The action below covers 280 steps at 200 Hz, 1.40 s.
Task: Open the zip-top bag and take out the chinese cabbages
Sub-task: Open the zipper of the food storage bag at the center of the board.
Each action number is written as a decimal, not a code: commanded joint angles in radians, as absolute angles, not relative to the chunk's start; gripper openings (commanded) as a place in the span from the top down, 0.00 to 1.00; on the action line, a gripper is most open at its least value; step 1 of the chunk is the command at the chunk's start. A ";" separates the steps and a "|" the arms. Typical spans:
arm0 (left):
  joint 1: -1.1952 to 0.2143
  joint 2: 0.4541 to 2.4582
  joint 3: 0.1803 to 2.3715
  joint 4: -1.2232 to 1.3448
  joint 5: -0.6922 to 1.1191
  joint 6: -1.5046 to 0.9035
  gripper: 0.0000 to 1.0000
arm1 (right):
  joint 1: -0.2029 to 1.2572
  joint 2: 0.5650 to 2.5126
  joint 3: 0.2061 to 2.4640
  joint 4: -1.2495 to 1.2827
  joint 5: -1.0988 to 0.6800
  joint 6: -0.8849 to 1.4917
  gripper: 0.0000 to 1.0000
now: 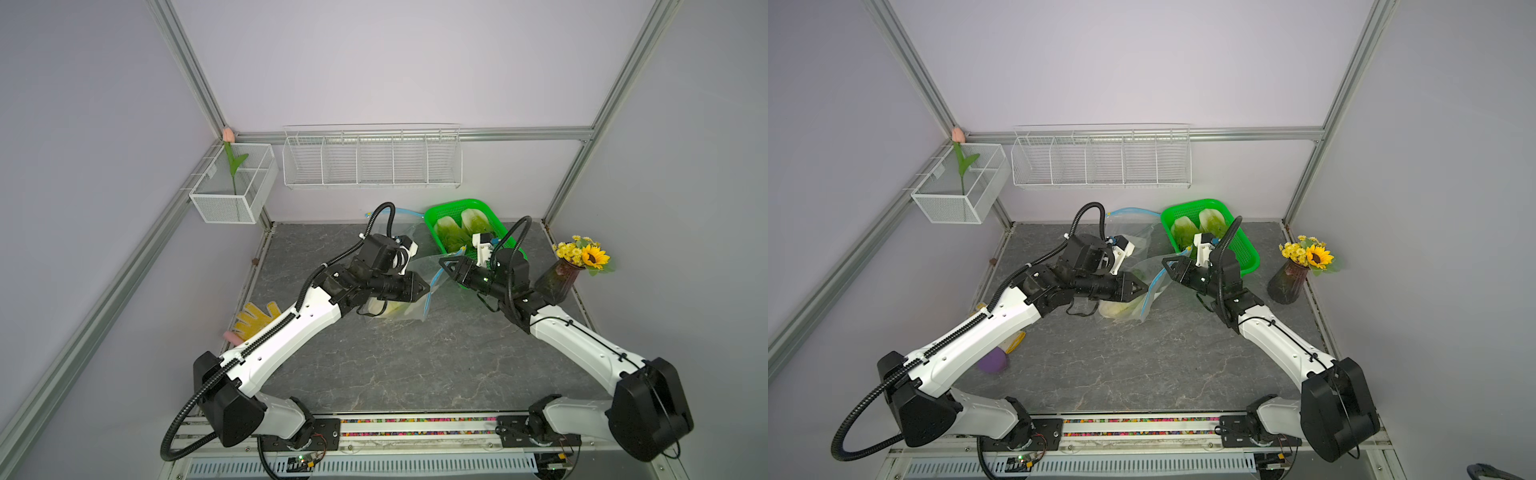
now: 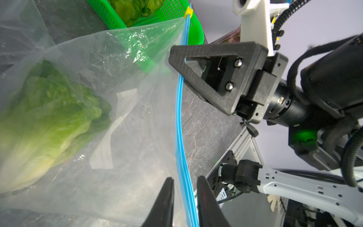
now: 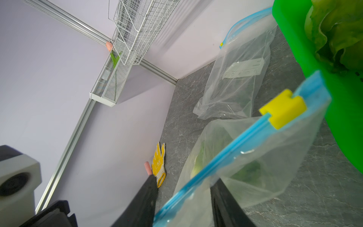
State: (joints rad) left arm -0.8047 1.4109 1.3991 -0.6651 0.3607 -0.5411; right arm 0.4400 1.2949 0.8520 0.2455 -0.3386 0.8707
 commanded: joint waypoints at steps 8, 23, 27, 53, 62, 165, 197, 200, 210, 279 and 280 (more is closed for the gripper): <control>-0.810 1.422 1.421 -0.685 0.368 -0.552 0.79 | 0.445 1.299 0.873 0.275 -0.354 0.862 0.53; -0.812 1.427 1.419 -0.684 0.374 -0.554 0.78 | 0.444 1.299 0.872 0.277 -0.354 0.862 0.53; -0.812 1.428 1.420 -0.684 0.375 -0.554 0.77 | 0.445 1.298 0.872 0.278 -0.353 0.864 0.53; -0.814 1.436 1.419 -0.687 0.377 -0.553 0.77 | 0.445 1.298 0.873 0.279 -0.352 0.864 0.53; -0.814 1.440 1.418 -0.689 0.381 -0.554 0.78 | 0.445 1.298 0.872 0.280 -0.353 0.864 0.53; -0.813 1.450 1.406 -0.705 0.376 -0.548 0.83 | 0.444 1.302 0.873 0.281 -0.352 0.866 0.53; -0.813 1.435 1.404 -0.705 0.364 -0.543 0.79 | 0.444 1.304 0.873 0.281 -0.352 0.866 0.53; -0.814 1.432 1.405 -0.704 0.362 -0.542 0.79 | 0.445 1.304 0.873 0.280 -0.352 0.865 0.53; -0.815 1.424 1.402 -0.703 0.357 -0.541 0.79 | 0.444 1.304 0.871 0.281 -0.352 0.866 0.53; -0.814 1.428 1.394 -0.704 0.361 -0.546 0.84 | 0.445 1.309 0.871 0.293 -0.353 0.872 0.53; -0.814 1.428 1.394 -0.705 0.361 -0.546 0.85 | 0.445 1.309 0.871 0.293 -0.353 0.873 0.53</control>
State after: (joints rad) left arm -0.8093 1.4380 1.3987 -0.6796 0.3702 -0.5449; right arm 0.4400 1.3025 0.8520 0.2535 -0.3386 0.8707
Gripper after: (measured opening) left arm 0.167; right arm 0.467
